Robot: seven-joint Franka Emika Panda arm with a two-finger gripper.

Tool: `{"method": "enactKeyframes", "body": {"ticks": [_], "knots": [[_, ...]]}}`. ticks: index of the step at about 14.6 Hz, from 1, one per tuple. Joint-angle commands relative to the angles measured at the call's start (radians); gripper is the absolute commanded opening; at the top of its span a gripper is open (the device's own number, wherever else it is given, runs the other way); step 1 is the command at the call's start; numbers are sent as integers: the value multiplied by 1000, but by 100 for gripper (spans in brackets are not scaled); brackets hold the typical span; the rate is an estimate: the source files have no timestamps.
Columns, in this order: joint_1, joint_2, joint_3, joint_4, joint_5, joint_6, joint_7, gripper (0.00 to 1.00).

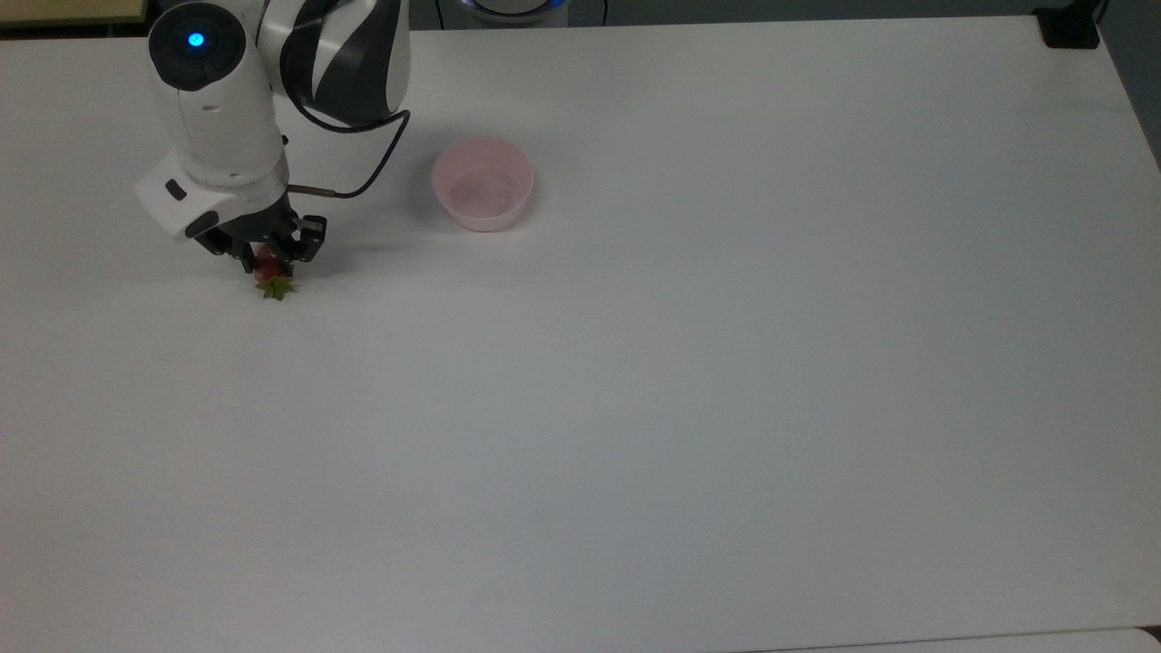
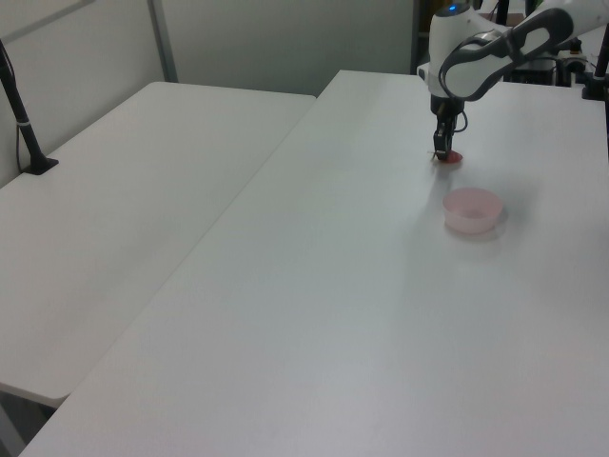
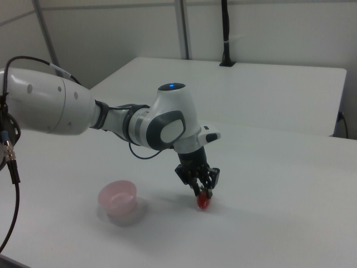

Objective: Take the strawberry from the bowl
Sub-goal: 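Lower the strawberry onto the table, open the gripper and raise it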

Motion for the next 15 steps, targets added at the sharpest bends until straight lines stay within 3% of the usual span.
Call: {"method": "enactKeyframes", "body": {"ticks": [1, 4, 6, 11, 15], "knots": [[9, -8, -15, 11, -12, -15, 13, 100], [21, -87, -15, 11, -7, -46, 141, 100], [39, -159, -8, 15, -22, -165, 241, 100], [146, -345, 1, 15, -27, -403, 251, 100], [183, -433, 47, 15, -15, -483, 256, 100]]}}
